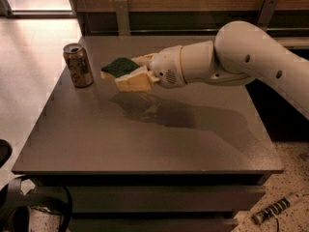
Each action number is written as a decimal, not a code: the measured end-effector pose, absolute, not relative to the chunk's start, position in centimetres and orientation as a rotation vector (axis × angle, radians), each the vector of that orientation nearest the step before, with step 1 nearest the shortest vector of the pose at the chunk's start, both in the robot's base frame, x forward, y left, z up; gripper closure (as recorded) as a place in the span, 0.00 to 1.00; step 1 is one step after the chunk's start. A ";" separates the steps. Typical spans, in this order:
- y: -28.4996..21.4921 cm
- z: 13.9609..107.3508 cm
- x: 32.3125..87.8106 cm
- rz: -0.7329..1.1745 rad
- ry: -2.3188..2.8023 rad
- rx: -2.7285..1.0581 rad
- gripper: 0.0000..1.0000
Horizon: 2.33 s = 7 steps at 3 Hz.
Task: Move sponge near orange can
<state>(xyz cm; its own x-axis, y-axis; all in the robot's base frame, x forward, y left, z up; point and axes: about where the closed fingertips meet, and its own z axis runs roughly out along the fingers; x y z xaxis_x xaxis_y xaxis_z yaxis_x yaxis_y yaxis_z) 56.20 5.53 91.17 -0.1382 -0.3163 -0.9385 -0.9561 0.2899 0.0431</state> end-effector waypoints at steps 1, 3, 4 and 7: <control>9.1 87.8 56.5 0.955 1.610 -1.210 1.00; 12.0 84.3 56.3 0.987 1.606 -1.239 1.00; 13.6 82.6 56.1 0.984 1.624 -1.282 1.00; 14.3 82.5 55.8 0.991 1.618 -1.296 0.39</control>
Offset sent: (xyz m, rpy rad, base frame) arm 0.0041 0.0677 -0.0698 0.0734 0.0246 0.1159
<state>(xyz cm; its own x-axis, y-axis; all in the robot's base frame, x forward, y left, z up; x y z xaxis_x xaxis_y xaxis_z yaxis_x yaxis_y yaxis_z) 55.76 14.30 82.51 -0.1354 -0.3388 -0.9310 -0.9833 0.1610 0.0845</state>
